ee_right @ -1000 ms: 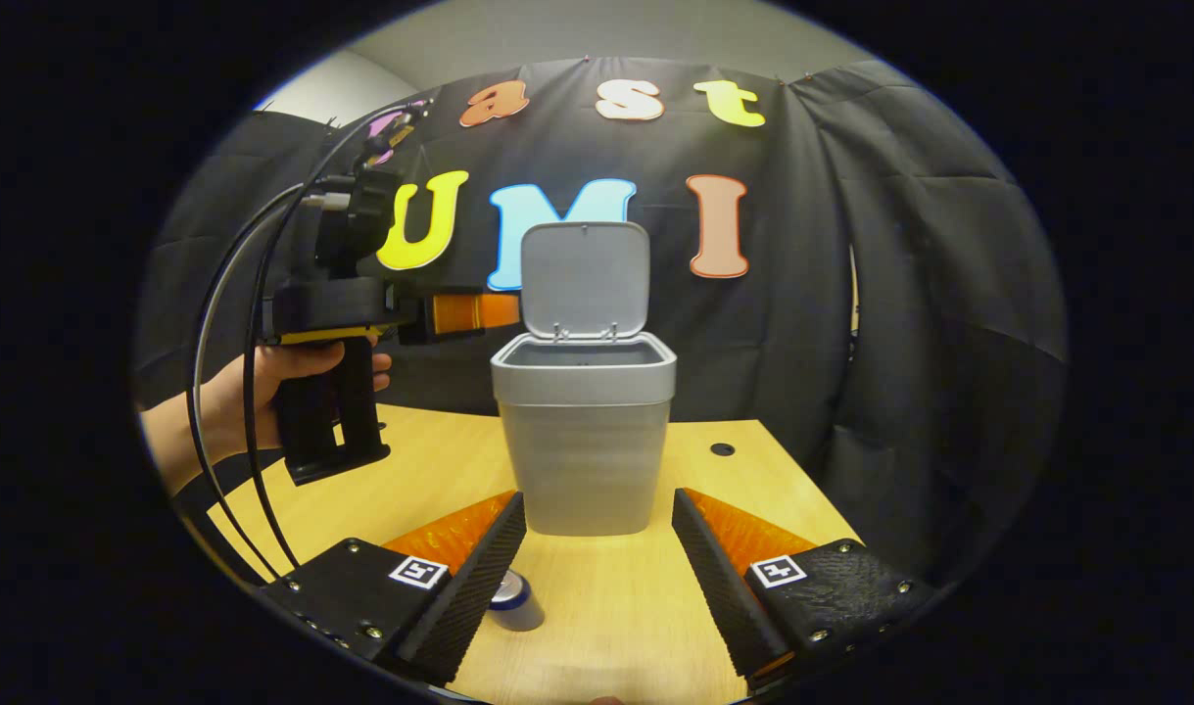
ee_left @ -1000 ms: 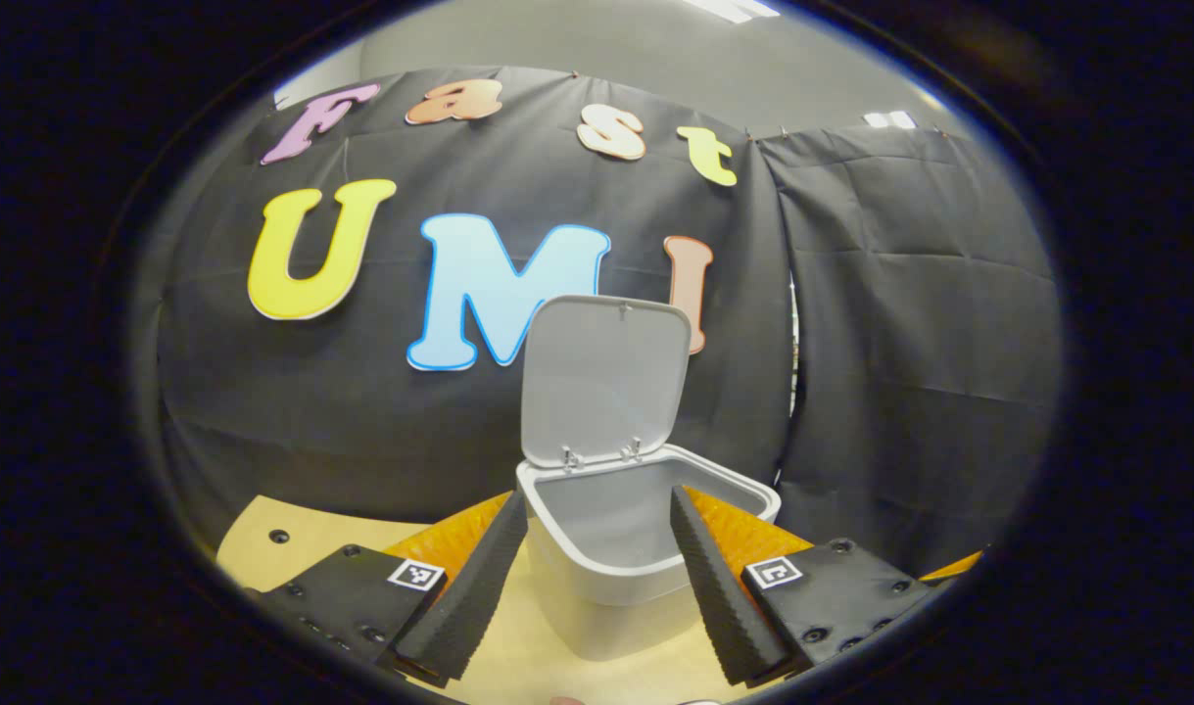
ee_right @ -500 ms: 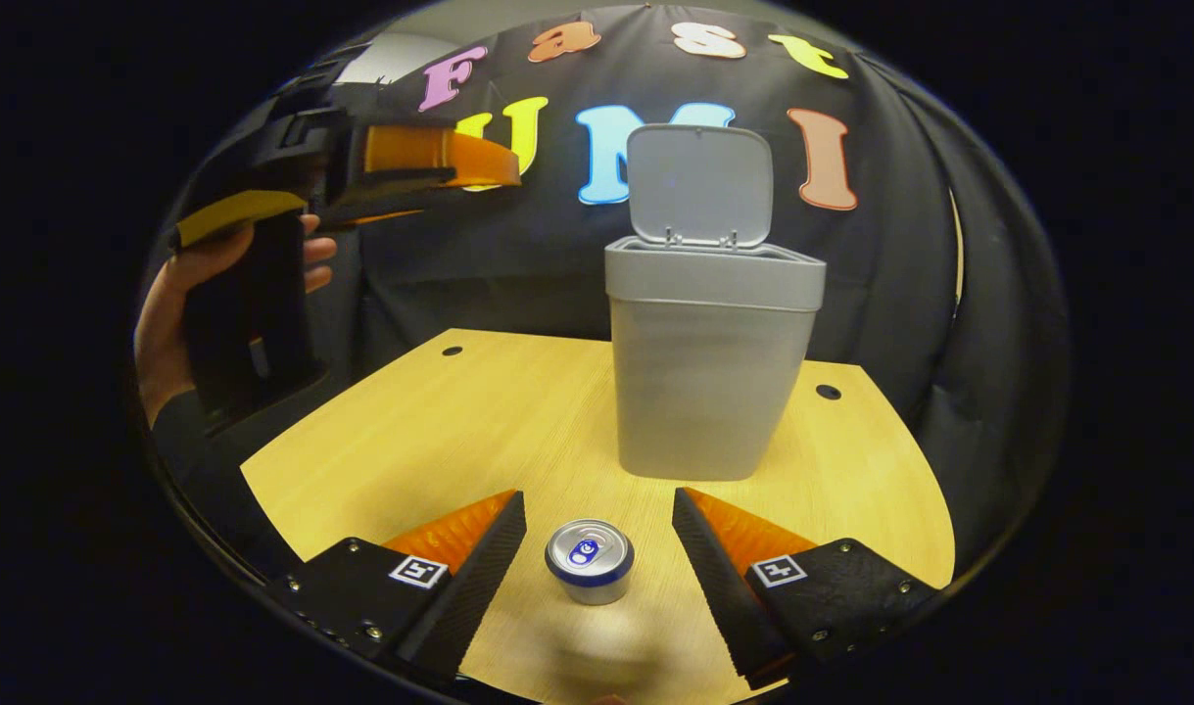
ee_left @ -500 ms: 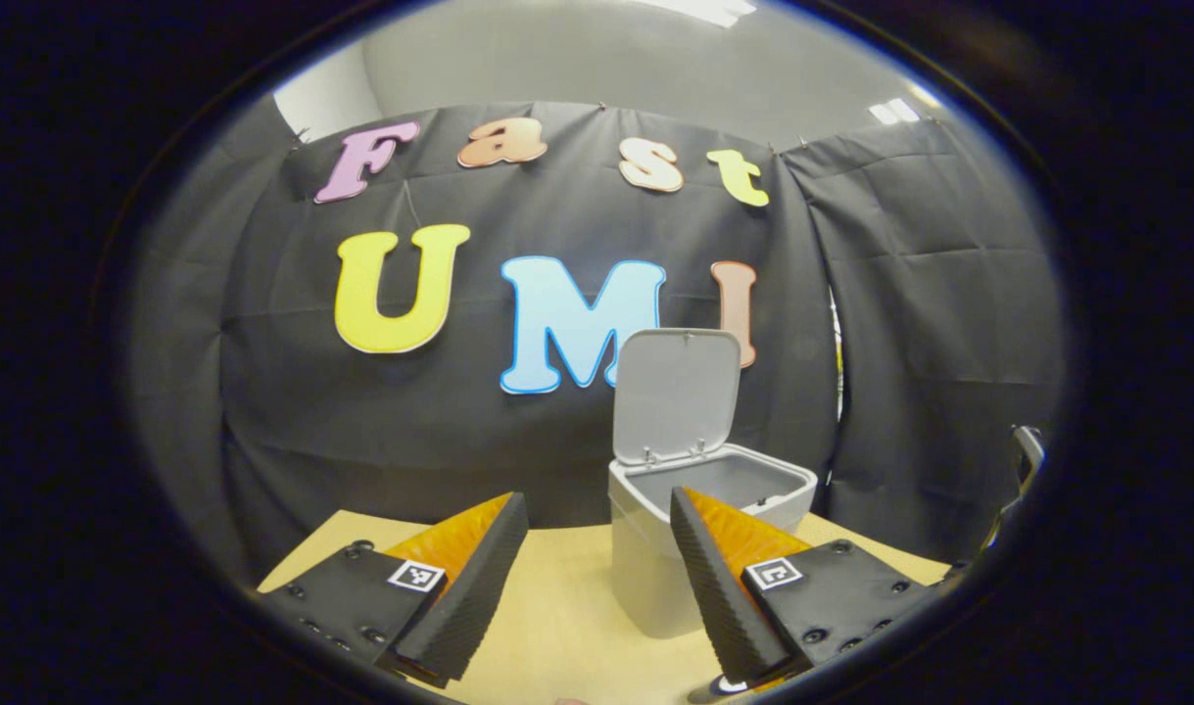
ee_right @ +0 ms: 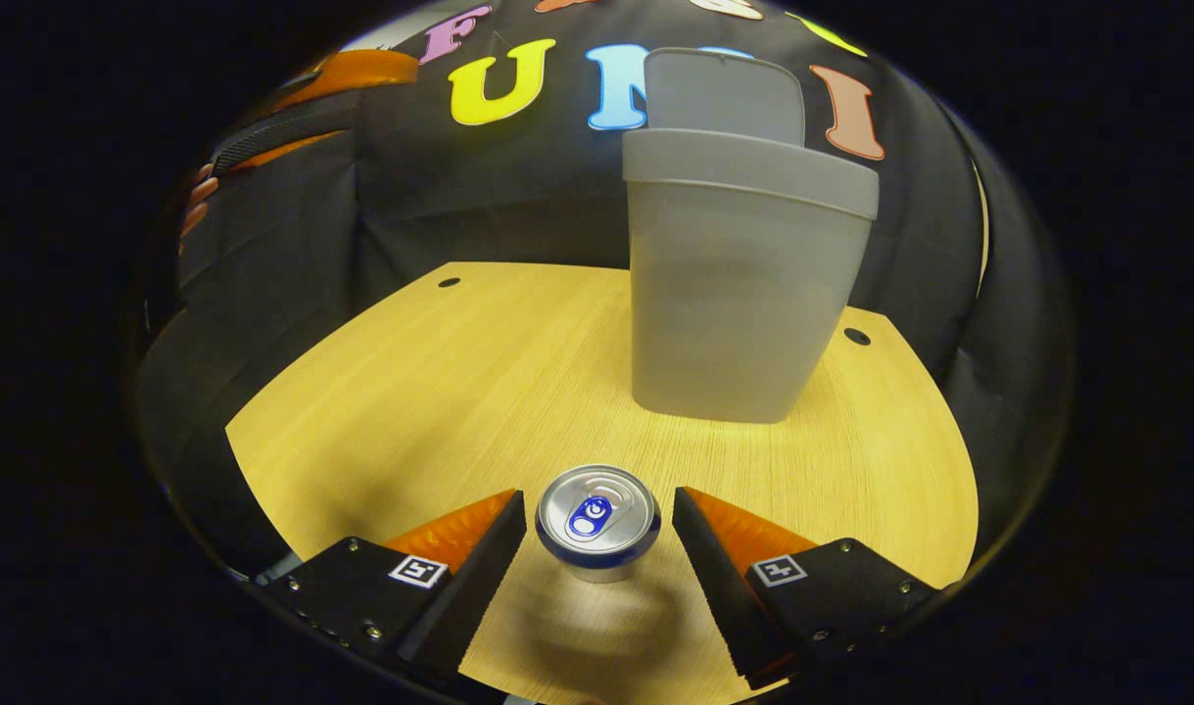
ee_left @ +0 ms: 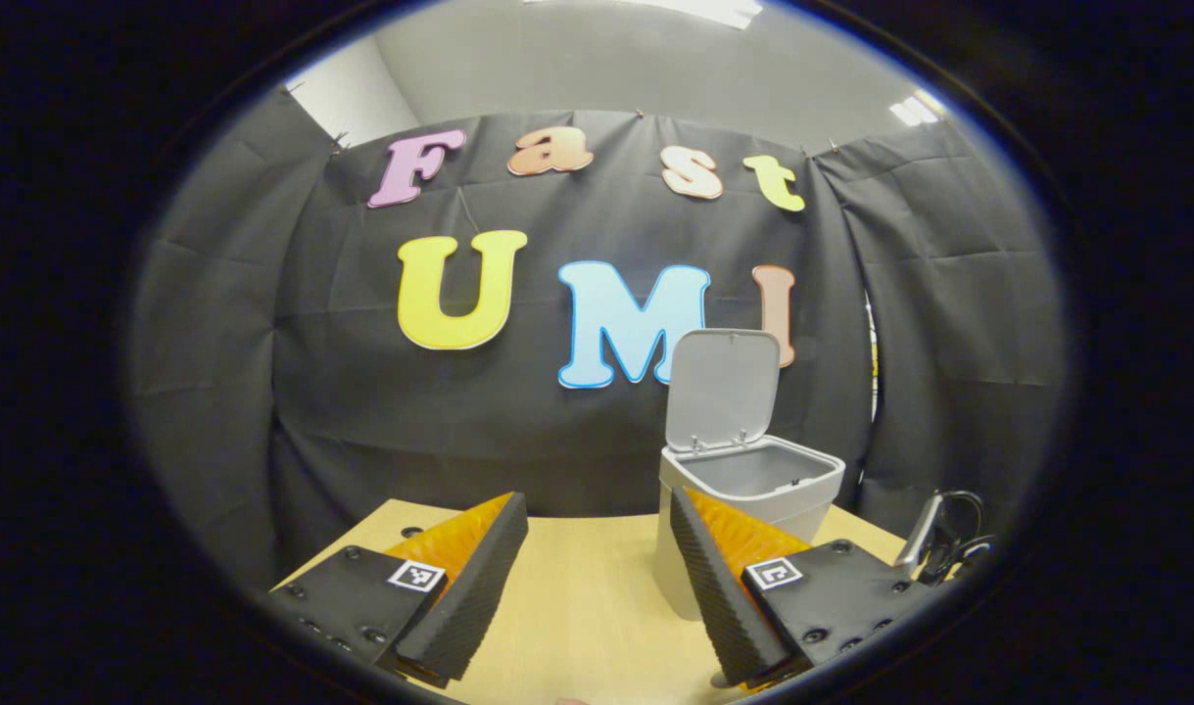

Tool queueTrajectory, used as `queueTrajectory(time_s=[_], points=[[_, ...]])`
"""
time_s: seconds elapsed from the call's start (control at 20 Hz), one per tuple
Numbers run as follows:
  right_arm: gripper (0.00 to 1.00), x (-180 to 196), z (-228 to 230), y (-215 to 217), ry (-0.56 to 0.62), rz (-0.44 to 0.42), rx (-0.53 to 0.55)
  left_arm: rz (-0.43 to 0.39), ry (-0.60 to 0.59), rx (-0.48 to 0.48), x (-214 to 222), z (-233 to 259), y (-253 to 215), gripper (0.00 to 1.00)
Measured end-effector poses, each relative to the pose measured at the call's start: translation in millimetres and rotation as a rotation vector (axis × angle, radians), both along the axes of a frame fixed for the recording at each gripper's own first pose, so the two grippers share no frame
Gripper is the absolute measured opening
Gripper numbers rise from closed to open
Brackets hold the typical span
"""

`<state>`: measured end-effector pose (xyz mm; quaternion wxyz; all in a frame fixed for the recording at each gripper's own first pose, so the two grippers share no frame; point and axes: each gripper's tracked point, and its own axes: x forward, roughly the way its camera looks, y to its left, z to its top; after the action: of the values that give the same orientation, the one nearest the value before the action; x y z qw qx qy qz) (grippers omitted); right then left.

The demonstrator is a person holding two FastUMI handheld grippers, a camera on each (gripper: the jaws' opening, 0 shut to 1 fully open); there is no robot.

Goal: Press the lid of the desktop garbage bin to open it, pick up the crumpled paper on the desktop and throw it into the bin, then pick up the pop can on the desktop and drop it into the bin, and finally close the garbage bin lid.

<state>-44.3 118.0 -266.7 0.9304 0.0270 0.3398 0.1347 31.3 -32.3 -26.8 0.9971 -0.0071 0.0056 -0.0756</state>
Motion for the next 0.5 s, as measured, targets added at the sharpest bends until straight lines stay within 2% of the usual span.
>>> queueTrajectory(time_s=[0.2, 0.3, 0.5], points=[[0.94, 0, -12, 3, 0.015, 0.02, 0.001, 0.019, 0.027, -0.027, -11, -5, 7, 0.95], [0.84, -2, -10, 2, -0.001, 0.03, -0.027, 0.03, 0.045, -0.031, -15, -11, 10, 0.95], [0.84, -3, -4, -2, -0.037, 0.043, -0.06, 0.046, 0.055, -0.03, -26, -13, 13, 0.95]])
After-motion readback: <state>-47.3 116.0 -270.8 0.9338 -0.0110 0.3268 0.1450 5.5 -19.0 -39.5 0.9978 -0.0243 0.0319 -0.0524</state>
